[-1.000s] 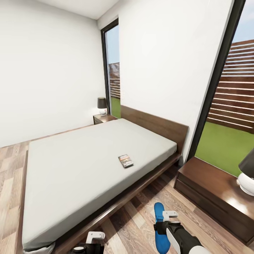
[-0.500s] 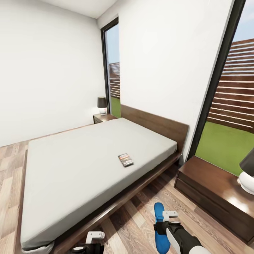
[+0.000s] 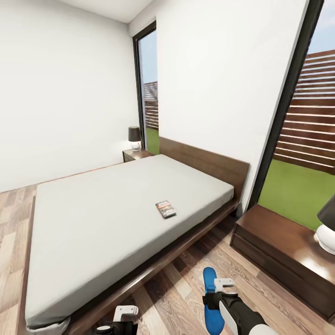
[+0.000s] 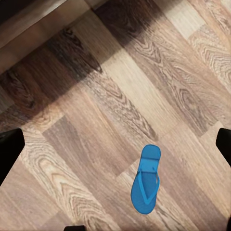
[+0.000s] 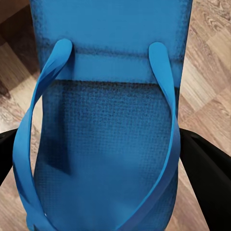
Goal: In the bedroom, move the book from the bed onto either nightstand, and place the two sandals side by side next to the bed.
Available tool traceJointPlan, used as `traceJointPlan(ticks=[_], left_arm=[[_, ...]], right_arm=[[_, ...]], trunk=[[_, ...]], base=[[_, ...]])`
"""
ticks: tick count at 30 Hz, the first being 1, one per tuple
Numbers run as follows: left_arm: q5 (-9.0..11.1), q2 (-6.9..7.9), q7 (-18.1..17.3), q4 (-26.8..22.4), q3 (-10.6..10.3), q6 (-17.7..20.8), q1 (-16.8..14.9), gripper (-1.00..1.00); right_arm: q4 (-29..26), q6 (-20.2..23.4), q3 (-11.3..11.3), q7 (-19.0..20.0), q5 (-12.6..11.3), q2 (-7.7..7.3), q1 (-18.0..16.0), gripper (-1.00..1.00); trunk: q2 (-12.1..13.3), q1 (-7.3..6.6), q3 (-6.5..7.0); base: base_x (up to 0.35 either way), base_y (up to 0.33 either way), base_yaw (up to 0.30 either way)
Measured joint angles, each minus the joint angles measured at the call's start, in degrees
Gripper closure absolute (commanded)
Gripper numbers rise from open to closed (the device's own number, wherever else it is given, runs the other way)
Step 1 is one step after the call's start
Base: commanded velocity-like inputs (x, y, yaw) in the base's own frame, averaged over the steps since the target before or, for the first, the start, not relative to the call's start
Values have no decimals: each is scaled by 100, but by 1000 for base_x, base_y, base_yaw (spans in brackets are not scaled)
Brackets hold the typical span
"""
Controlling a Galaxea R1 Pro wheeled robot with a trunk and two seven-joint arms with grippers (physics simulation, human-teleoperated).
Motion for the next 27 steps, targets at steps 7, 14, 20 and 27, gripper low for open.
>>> traceJointPlan(ticks=[7,14,20,27], left_arm=[[0,-1,-3,0,0,0,0,-100],[0,-2,-3,0,0,0,0,-100],[0,-1,-3,0,0,0,0,-100],[0,2,-3,0,0,0,0,-100]], right_arm=[[-3,-1,0,0,1,-2,0,100],[-219,-4,0,3,-3,-1,12,100],[-486,81,-8,8,-7,-1,24,100],[-960,555,-8,10,-8,5,37,100]], trunk=[[-281,154,-126],[-562,308,-251],[-803,439,-359],[-1083,593,-485]], base=[[0,0,0],[0,0,0],[0,0,0],[0,0,0]])
